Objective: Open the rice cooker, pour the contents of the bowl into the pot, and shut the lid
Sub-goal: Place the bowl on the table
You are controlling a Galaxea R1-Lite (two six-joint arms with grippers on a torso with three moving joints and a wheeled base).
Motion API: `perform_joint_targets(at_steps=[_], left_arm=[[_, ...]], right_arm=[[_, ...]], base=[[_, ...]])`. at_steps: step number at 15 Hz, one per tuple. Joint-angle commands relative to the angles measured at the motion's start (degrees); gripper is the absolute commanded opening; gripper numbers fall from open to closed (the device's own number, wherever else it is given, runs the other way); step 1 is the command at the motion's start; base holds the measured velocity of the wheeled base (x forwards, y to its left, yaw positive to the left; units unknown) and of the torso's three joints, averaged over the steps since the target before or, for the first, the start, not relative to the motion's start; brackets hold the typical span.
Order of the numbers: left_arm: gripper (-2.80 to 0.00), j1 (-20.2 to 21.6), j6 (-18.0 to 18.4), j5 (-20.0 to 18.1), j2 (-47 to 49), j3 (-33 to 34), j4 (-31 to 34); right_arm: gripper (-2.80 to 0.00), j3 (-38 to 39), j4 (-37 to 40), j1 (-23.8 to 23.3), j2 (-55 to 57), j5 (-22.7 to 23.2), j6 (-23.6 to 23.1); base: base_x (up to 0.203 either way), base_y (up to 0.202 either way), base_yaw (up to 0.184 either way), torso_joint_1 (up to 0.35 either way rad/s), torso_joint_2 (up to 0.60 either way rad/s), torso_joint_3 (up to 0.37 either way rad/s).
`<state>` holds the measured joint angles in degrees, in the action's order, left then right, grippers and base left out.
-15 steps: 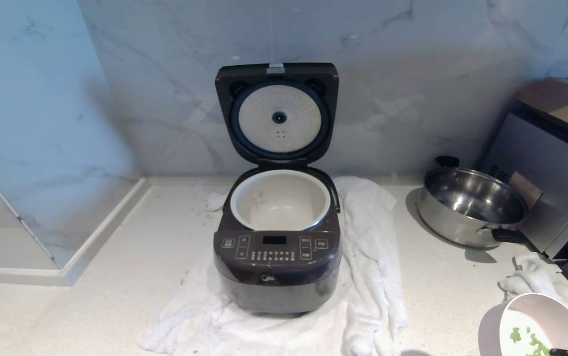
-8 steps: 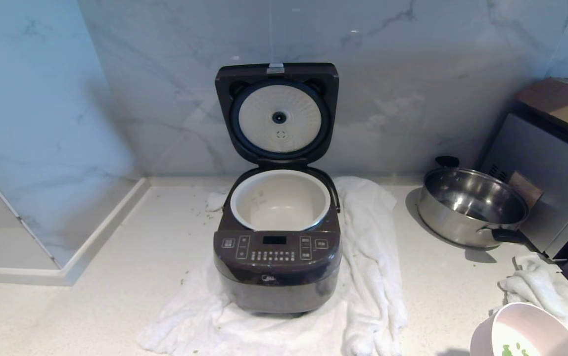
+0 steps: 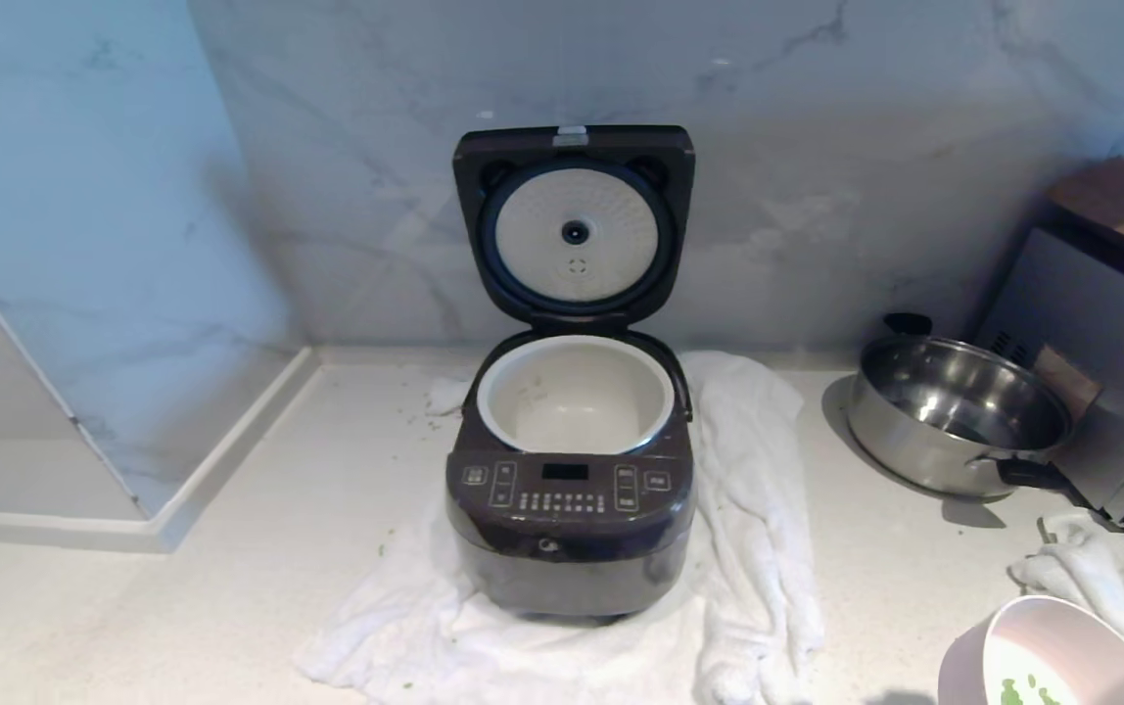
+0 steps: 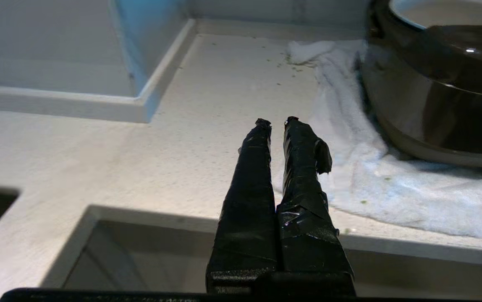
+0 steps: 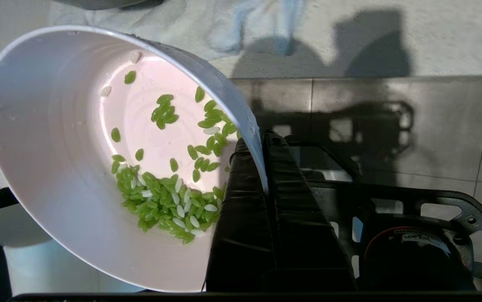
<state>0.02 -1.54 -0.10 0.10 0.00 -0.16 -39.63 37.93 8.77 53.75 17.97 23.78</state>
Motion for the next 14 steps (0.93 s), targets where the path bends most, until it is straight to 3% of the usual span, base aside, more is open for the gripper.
perform_joint_targets(at_steps=[1,14], left_arm=[[-2.8,-0.02,-0.05,0.01,-0.01,0.1,-0.02],[-2.8,-0.02,-0.05,0.01,-0.01,0.18,-0.02]], right_arm=[[-2.8,-0.45,0.04,0.02,0.23,0.14,0.12],[-2.8,0.06,-0.05,-0.06,0.22,-0.22,0.03]], base=[[-0.004,-0.009,0.149,-0.002,0.0,0.007],[-0.001,-0.007,0.177,0.002,0.0,0.004]])
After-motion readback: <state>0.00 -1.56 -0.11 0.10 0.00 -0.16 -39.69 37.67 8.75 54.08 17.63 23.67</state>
